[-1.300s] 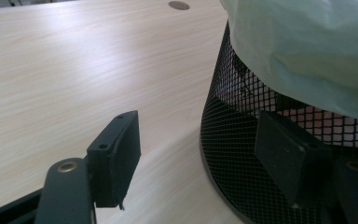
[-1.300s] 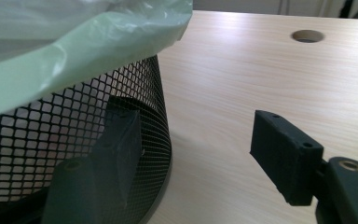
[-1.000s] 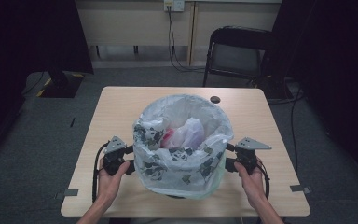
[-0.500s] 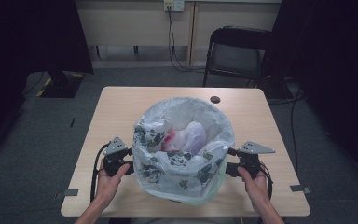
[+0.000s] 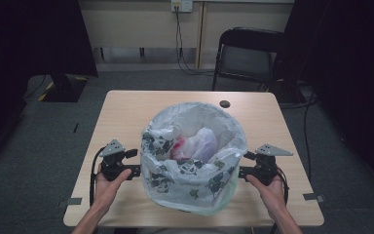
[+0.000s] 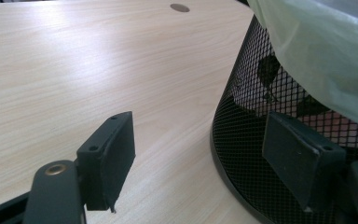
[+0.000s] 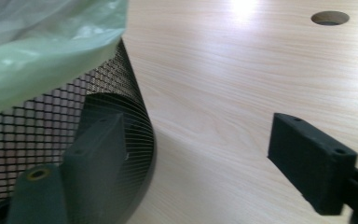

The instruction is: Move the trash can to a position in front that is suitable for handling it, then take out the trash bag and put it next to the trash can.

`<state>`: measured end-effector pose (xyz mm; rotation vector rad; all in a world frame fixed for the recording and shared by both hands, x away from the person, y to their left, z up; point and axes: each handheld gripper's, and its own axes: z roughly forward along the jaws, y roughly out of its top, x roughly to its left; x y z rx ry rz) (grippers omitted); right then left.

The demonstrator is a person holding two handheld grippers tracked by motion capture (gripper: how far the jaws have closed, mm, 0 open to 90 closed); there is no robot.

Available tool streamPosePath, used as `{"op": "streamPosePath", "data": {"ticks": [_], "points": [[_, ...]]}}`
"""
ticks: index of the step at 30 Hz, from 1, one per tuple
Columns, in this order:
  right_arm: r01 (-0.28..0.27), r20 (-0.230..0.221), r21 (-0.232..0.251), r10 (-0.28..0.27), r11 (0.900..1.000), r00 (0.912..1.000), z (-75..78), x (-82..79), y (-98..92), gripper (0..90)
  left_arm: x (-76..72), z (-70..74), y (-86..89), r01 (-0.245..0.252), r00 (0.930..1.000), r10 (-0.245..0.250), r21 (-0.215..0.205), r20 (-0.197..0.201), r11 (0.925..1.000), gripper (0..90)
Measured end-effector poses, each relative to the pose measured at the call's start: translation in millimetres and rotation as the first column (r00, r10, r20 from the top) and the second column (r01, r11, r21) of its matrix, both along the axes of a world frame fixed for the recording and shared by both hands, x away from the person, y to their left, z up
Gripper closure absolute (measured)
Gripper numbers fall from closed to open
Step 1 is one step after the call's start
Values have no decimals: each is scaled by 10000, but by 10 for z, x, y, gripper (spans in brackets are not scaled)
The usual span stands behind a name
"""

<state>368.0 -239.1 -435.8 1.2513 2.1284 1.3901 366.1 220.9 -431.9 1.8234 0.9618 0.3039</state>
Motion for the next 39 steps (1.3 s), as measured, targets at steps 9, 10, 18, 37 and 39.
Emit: {"op": "streamPosePath", "data": {"ticks": [9, 10, 18, 37, 39], "points": [[-212, -362, 408, 227, 9989, 9991, 182, 114, -89, 447, 26, 164, 137, 103, 9988, -102, -26, 483, 9999, 250], [-212, -362, 408, 227, 9989, 9991, 182, 114, -89, 447, 26, 164, 137, 103, 9988, -102, -26, 483, 9999, 248], [-302, -132, 979, 317, 9947, 9994, 407, 108, -163, 509, -18, 459, 287, 351, 9937, -331, -171, 1071, 9992, 262], [-516, 1015, 1598, 356, 9858, 9942, 1238, 66, -229, 346, -100, 1365, 390, 1133, 9685, -698, -1733, 2390, 9783, 293], [-596, 1190, 1734, 391, 9831, 9921, 1308, 45, -229, 312, -126, 1422, 347, 1276, 9642, -798, -1786, 2530, 9756, 297]]}}
